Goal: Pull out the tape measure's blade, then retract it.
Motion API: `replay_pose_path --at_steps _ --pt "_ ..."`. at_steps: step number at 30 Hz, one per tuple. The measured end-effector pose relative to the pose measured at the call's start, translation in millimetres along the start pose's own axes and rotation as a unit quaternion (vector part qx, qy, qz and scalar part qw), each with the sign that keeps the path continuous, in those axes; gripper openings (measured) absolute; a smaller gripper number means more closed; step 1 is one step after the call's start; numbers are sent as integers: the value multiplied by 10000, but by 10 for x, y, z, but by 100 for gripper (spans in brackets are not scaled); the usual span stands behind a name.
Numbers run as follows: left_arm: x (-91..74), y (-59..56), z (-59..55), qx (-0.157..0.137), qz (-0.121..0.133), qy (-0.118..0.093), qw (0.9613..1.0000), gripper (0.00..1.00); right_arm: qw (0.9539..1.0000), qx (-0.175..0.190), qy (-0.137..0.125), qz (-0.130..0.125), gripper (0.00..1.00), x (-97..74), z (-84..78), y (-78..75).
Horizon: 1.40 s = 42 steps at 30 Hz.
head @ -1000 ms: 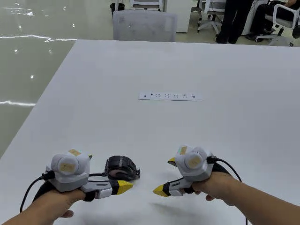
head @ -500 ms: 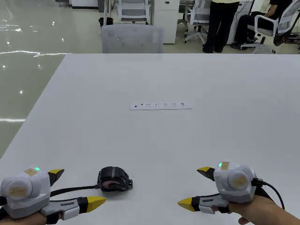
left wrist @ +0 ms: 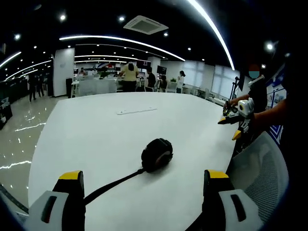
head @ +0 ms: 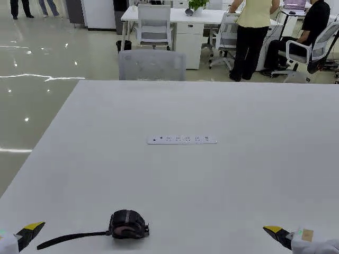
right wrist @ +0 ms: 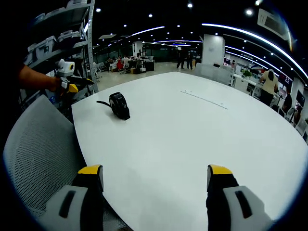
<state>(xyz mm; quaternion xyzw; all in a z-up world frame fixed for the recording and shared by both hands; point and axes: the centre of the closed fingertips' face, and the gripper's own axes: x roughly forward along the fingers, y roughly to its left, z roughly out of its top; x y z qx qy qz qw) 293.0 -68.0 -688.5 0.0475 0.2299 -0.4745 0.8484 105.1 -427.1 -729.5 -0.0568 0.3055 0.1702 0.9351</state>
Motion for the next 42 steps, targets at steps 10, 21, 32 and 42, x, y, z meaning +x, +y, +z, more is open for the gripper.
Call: replay_pose_path --at_steps 10,21,32,42 --pt "-141 44 -161 13 15 213 9998 100 9995 83 -55 -313 94 -322 -121 -123" --pt "-122 13 -131 -45 23 152 9999 100 9987 286 -227 -349 100 -323 -61 -153" --pt "-78 14 -89 128 39 121 9998 100 9978 421 -342 -384 99 -324 -16 -113" --pt "-67 -20 -17 128 -1 29 9999 100 9986 286 -213 -380 98 -357 -148 -49"
